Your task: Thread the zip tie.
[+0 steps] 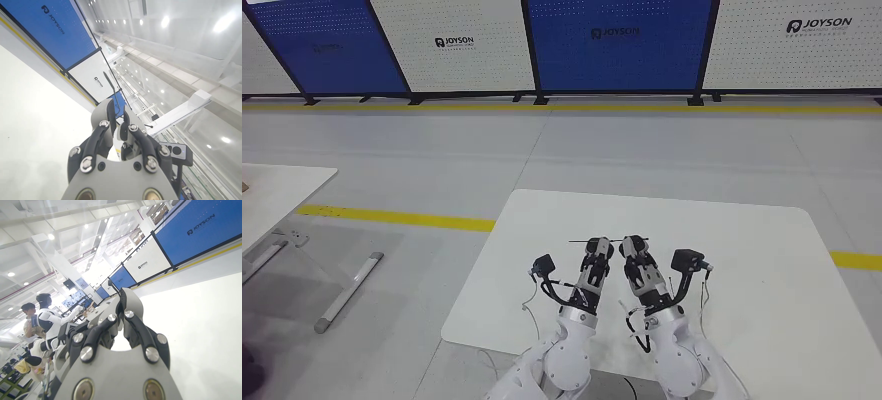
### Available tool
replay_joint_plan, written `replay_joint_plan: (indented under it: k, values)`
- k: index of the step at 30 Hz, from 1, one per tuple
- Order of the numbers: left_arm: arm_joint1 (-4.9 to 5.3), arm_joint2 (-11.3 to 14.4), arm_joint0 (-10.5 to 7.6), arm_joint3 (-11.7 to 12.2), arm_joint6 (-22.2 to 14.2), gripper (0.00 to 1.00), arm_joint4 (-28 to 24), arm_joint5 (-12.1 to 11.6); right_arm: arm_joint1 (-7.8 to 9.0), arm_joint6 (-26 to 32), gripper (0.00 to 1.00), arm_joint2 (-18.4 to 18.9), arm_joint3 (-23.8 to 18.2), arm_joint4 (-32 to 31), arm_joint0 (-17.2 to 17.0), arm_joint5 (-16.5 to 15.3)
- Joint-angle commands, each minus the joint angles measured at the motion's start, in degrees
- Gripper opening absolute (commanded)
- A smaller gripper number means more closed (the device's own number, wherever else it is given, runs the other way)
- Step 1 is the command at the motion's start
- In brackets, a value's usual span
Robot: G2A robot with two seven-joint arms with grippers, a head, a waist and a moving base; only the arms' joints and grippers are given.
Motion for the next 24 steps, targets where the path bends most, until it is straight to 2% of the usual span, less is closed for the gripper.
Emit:
replay_joint_plan:
  k: [1,10,24]
  values:
    - [-0.08,-0.05,0.04,0.03,0.06,0.0,0.06,0.12,0.01,0.01,0.0,-0.03,0.02,0.03,-0.03,-0.1]
    - [-0.33,-0.35,0.11,0.1,-0.28,0.0,0.13,0.2,0.09,-0.08,0.0,-0.04,-0.01,-0.55,-0.07,-0.26]
    - [-0.51,-0.97,0.77,-0.6,-2.21,0.0,-0.56,-1.56,0.23,1.06,0.0,-0.12,-0.06,-0.65,0.05,-0.85]
